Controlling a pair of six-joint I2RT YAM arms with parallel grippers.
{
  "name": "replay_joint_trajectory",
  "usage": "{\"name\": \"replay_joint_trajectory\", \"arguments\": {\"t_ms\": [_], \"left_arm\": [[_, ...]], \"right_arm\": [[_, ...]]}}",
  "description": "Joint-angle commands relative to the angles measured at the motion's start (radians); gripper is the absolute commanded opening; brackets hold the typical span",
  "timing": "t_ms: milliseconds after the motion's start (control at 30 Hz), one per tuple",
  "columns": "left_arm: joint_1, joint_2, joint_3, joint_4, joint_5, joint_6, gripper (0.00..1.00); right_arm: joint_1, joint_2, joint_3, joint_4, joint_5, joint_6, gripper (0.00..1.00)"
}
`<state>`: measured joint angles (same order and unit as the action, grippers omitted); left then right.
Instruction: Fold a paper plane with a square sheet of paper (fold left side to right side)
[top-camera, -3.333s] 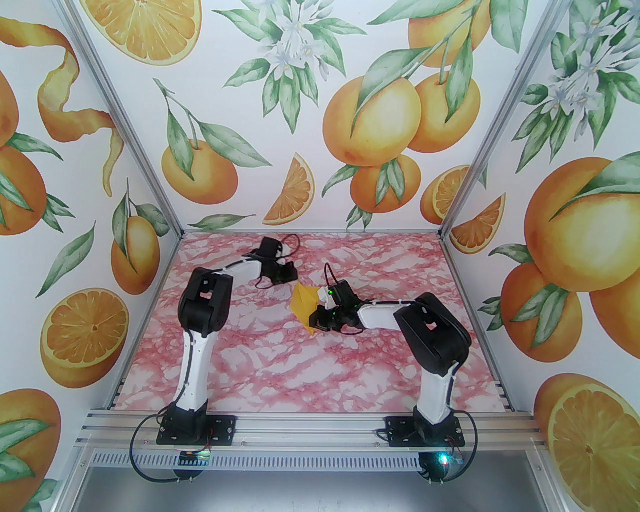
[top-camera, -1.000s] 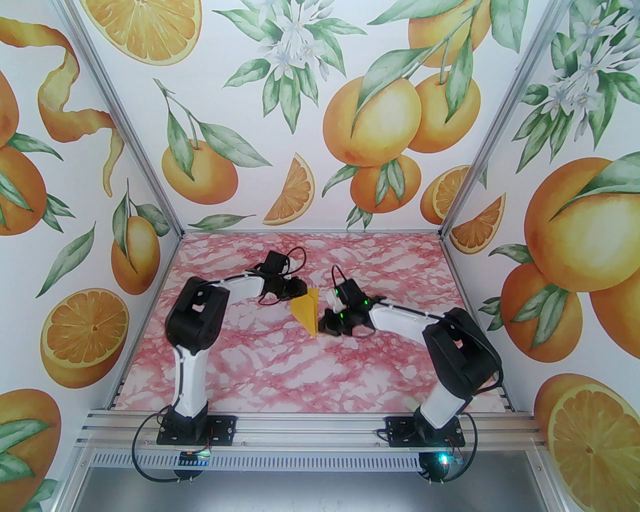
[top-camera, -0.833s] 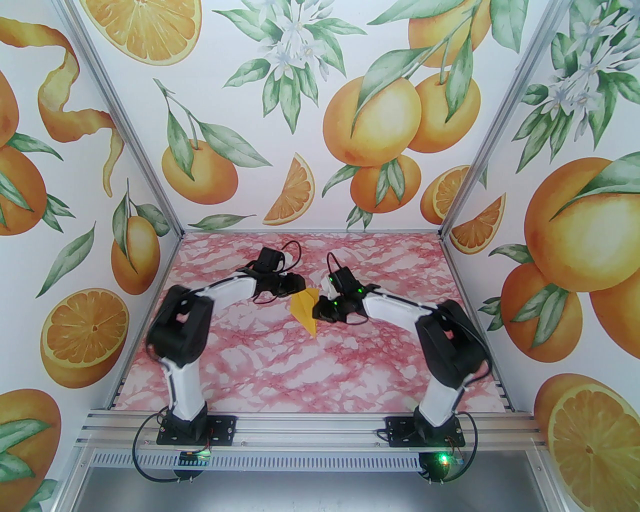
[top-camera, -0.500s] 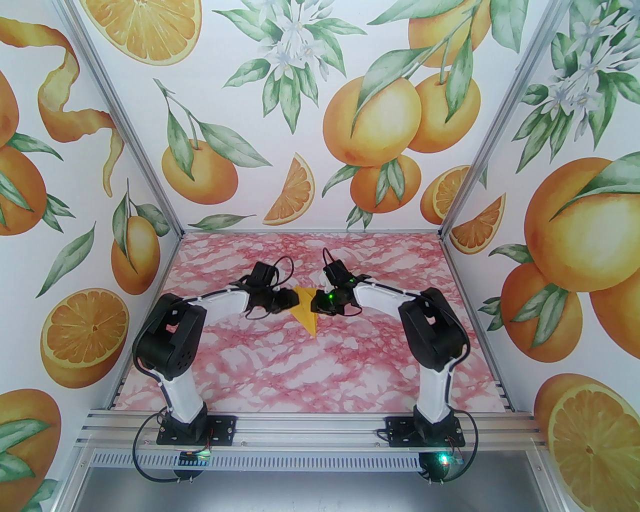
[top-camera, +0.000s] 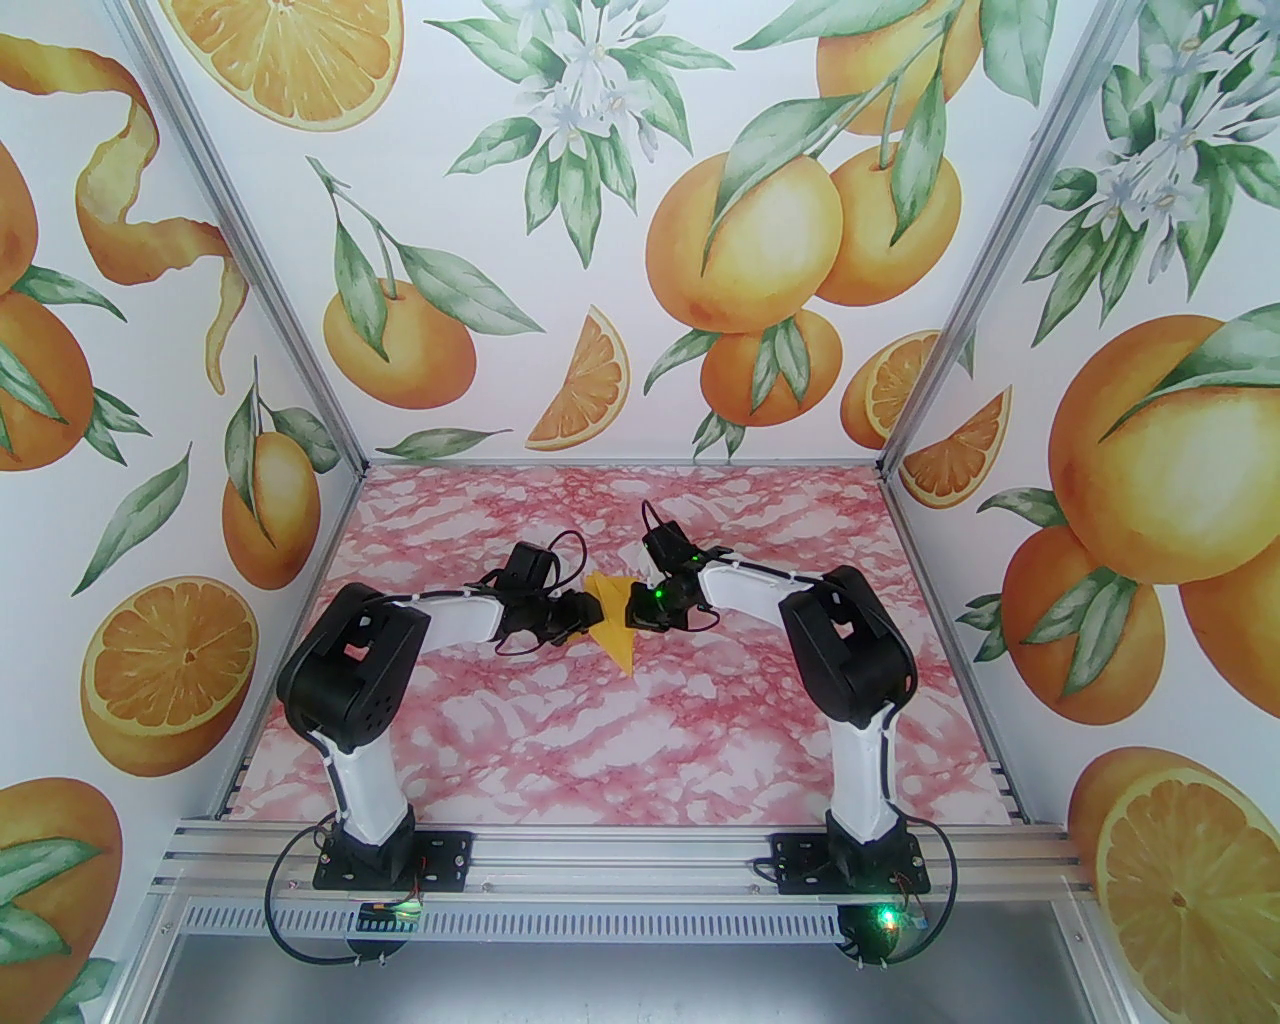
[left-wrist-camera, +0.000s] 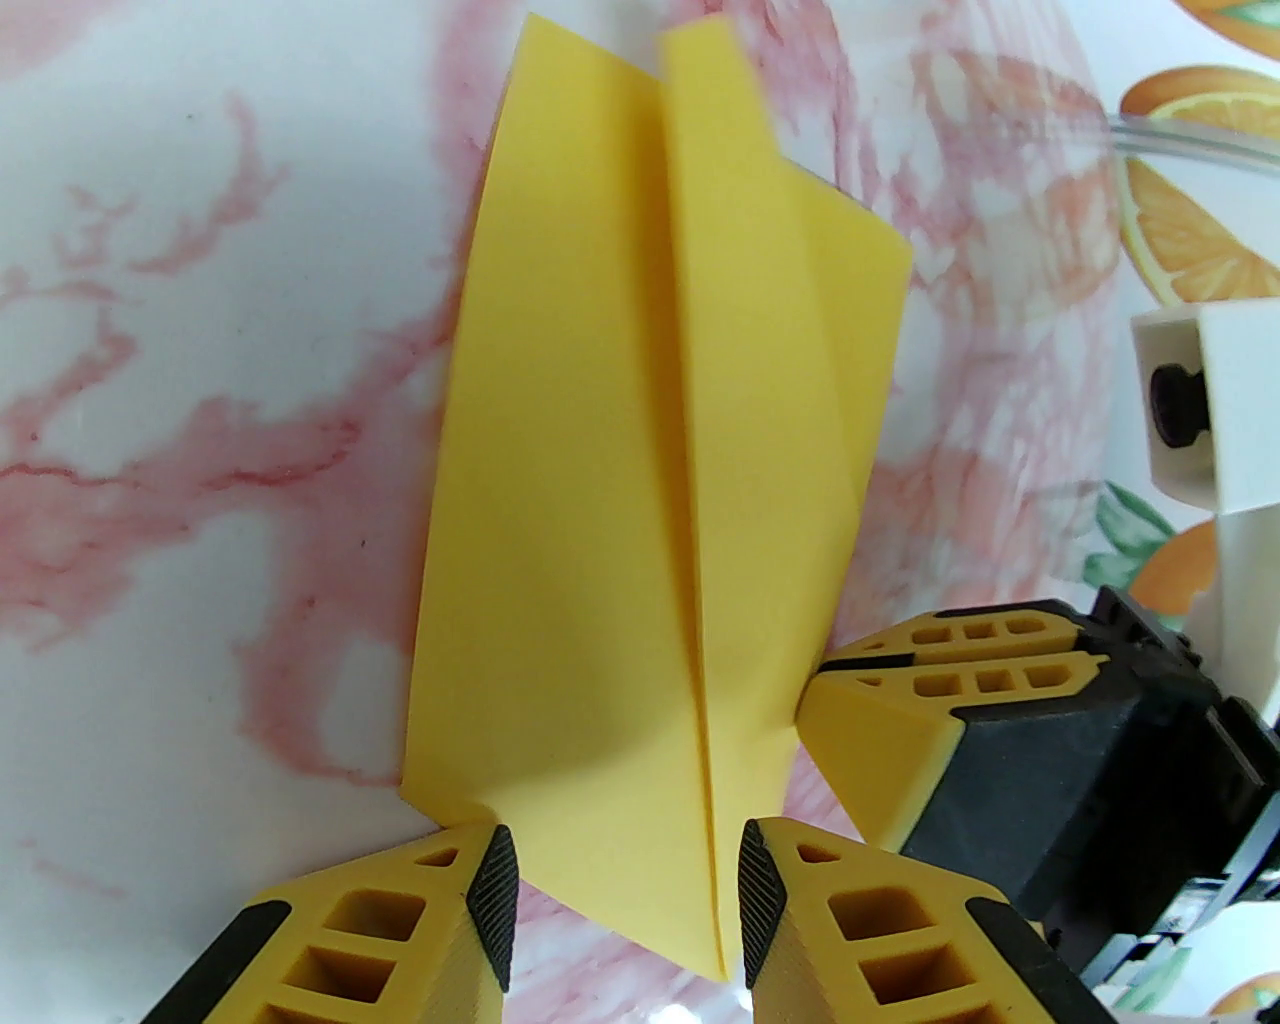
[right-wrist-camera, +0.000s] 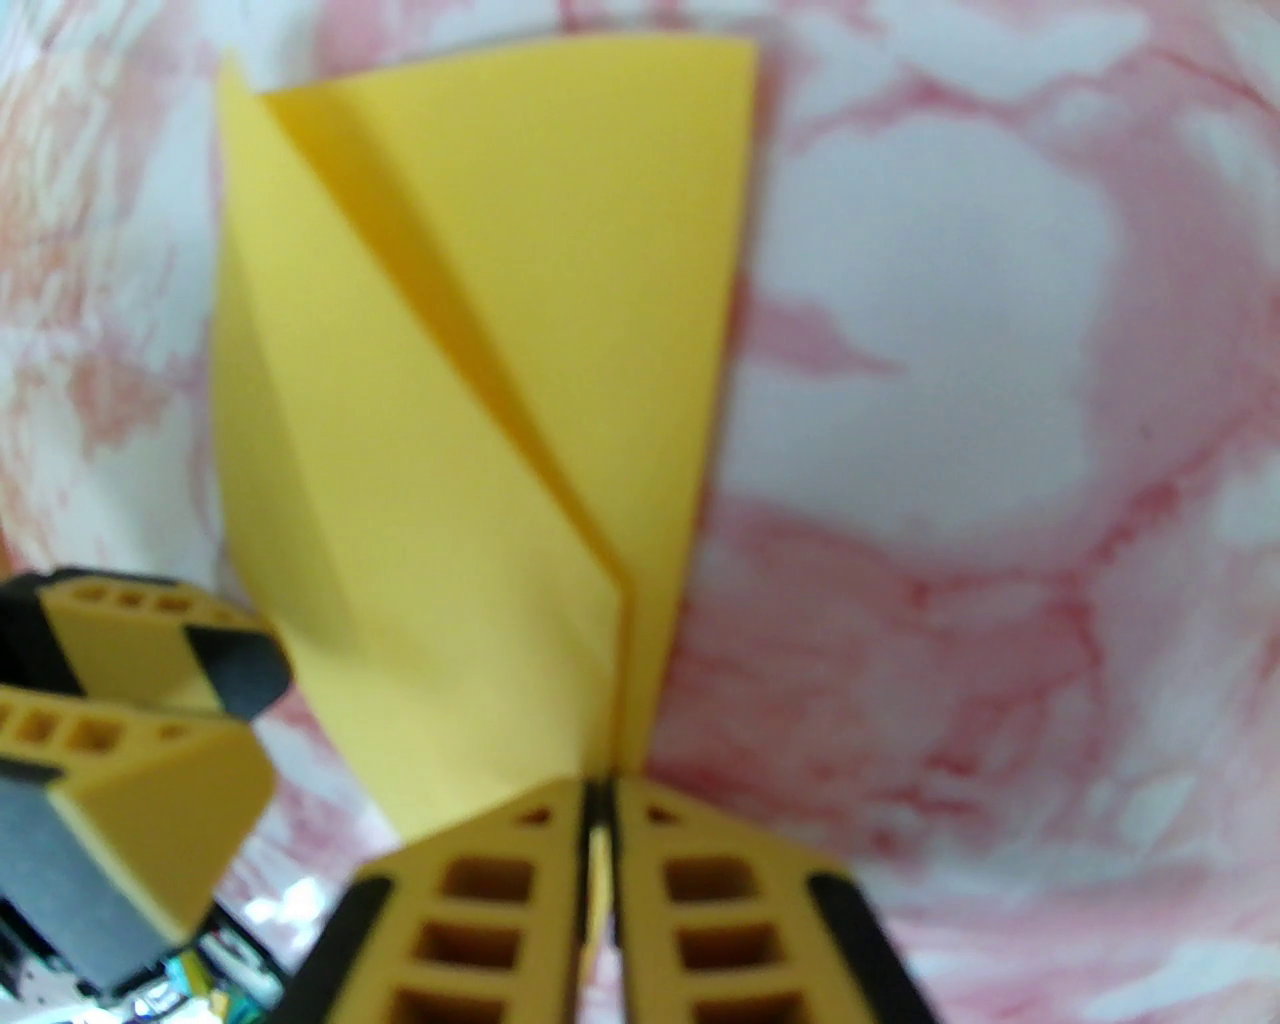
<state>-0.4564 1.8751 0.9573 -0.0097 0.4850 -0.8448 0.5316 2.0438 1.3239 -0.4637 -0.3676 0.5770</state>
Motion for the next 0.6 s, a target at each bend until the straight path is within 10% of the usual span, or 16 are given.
{"name": "replay_joint_trajectory", "arguments": {"t_ms": [0,367,567], "left_arm": [[-0.026,0.031,0.004,0.039,0.008,-0.033,0.43],[-0.04,-0.093,-0.017,-0.173,-0.161,-0.04,0.43],[-0.071,-0.038,-0.038,-0.018,-0.095,-0.105,0.43]], "right_arm": [[-0.01,-0.001,-0.035,-0.004,0.026,0.001,0.11],[-0.012,0.006,-0.044,0.013,0.015,0.008,0.09],[-0.012,-0.004,-0.058,0.025,0.01,0.011,0.09]]}}
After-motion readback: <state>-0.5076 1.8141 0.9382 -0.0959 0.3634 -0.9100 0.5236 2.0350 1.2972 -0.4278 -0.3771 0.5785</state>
